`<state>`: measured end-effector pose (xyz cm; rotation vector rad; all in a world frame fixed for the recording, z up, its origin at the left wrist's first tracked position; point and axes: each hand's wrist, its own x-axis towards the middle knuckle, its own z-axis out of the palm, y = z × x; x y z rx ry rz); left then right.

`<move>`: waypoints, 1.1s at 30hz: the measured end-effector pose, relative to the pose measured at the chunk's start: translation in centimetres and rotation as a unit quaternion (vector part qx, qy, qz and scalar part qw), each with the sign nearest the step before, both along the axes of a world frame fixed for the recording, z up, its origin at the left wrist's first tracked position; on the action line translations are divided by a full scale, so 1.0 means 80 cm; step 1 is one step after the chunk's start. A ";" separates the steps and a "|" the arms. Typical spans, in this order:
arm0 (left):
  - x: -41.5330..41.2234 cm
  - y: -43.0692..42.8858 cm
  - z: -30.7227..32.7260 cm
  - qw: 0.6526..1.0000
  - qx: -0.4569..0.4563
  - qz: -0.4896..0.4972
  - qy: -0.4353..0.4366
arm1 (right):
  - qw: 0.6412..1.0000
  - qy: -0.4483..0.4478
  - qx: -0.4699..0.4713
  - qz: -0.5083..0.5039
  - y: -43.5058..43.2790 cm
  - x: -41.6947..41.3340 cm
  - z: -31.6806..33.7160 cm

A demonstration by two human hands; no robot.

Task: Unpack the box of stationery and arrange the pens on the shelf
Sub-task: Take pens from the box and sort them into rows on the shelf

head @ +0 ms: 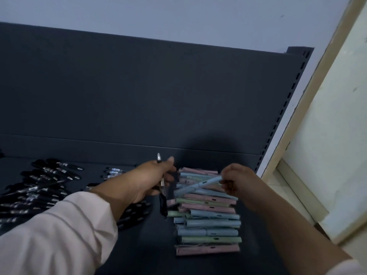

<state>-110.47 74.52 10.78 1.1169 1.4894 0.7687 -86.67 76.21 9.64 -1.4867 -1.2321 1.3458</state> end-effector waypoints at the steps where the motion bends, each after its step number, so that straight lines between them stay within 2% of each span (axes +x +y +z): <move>1: 0.000 0.001 0.000 1.000 -0.004 0.016 -0.002 | 1.000 -0.012 -0.003 -0.007 0.000 0.008 -0.007; 3: 0.003 0.000 0.002 0.999 -0.010 0.041 -0.006 | 0.997 -0.072 -0.001 -0.005 -0.001 0.021 -0.021; 5: 0.008 -0.003 0.005 0.998 -0.011 0.058 0.004 | 0.981 -0.190 0.022 0.009 0.000 0.029 -0.031; 8: 0.012 -0.006 0.003 0.997 -0.009 0.075 0.009 | 0.936 -0.341 0.064 0.057 0.002 0.034 -0.032; 13: 0.019 -0.020 0.003 0.993 0.045 0.106 0.023 | 0.842 -0.511 0.141 0.096 0.001 0.023 -0.019; 15: 0.020 -0.026 0.001 0.987 0.093 0.112 0.067 | 0.842 -0.491 0.199 0.098 0.000 0.009 -0.010; 17: 0.014 -0.035 -0.004 0.970 0.136 0.079 0.185 | 0.875 -0.406 0.236 0.117 -0.004 -0.014 0.002; 20: 0.008 -0.055 -0.010 0.920 0.138 0.009 0.367 | 0.930 -0.239 0.213 0.183 -0.016 -0.057 0.017; 22: 0.005 -0.068 -0.021 0.888 0.133 -0.022 0.440 | 0.935 -0.191 0.191 0.231 -0.026 -0.086 0.017; 24: 0.002 -0.080 -0.031 0.868 0.143 -0.037 0.474 | 0.926 -0.189 0.181 0.273 -0.033 -0.110 0.006; 29: -0.028 -0.105 -0.044 0.848 0.170 -0.030 0.502 | 0.875 -0.284 0.207 0.332 -0.046 -0.142 -0.023; 33: -0.064 -0.123 -0.042 0.801 0.190 -0.009 0.568 | 0.798 -0.392 0.287 0.355 -0.059 -0.165 -0.020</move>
